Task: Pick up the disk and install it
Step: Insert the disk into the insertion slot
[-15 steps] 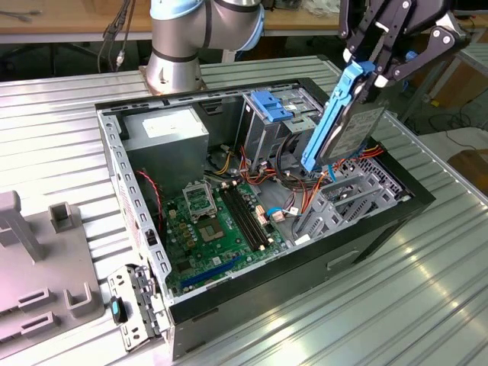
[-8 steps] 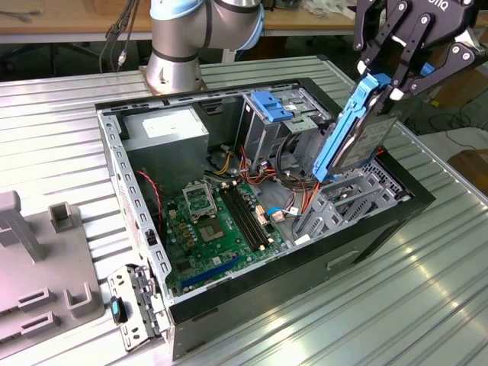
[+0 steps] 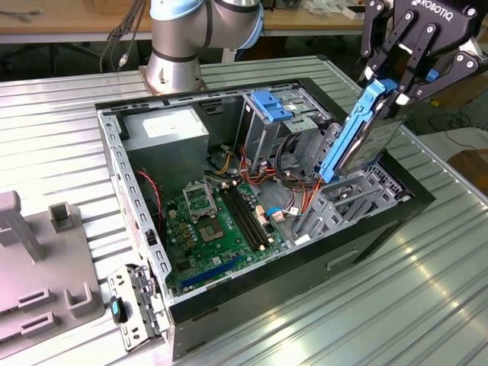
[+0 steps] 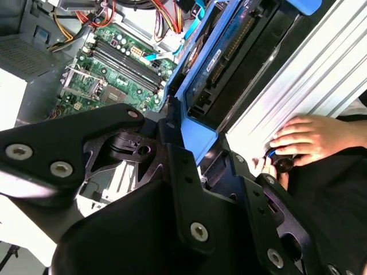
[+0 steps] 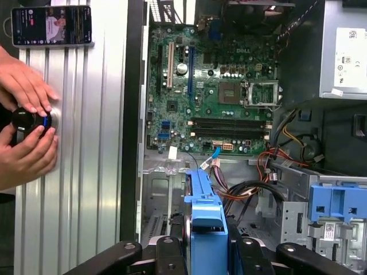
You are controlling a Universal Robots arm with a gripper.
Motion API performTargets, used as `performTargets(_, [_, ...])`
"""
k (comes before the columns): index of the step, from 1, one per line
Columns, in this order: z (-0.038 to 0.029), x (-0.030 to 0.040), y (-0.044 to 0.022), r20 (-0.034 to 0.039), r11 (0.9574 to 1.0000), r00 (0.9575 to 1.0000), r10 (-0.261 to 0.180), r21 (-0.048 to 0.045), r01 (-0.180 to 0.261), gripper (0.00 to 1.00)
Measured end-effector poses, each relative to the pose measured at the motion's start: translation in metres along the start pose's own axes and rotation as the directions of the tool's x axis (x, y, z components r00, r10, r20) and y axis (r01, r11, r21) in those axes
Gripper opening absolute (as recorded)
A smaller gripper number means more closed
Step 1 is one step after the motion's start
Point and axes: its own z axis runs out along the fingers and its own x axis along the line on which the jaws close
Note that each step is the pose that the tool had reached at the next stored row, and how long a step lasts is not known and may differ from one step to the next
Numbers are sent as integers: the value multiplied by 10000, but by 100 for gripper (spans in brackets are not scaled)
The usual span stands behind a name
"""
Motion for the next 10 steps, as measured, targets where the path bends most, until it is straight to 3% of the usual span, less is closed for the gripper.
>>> performTargets(4, [46,4,-19,-7,9985,9985,545,-10,-545,36])
performTargets(10, [78,20,-67,-6,9995,9995,327,-7,-327,36])
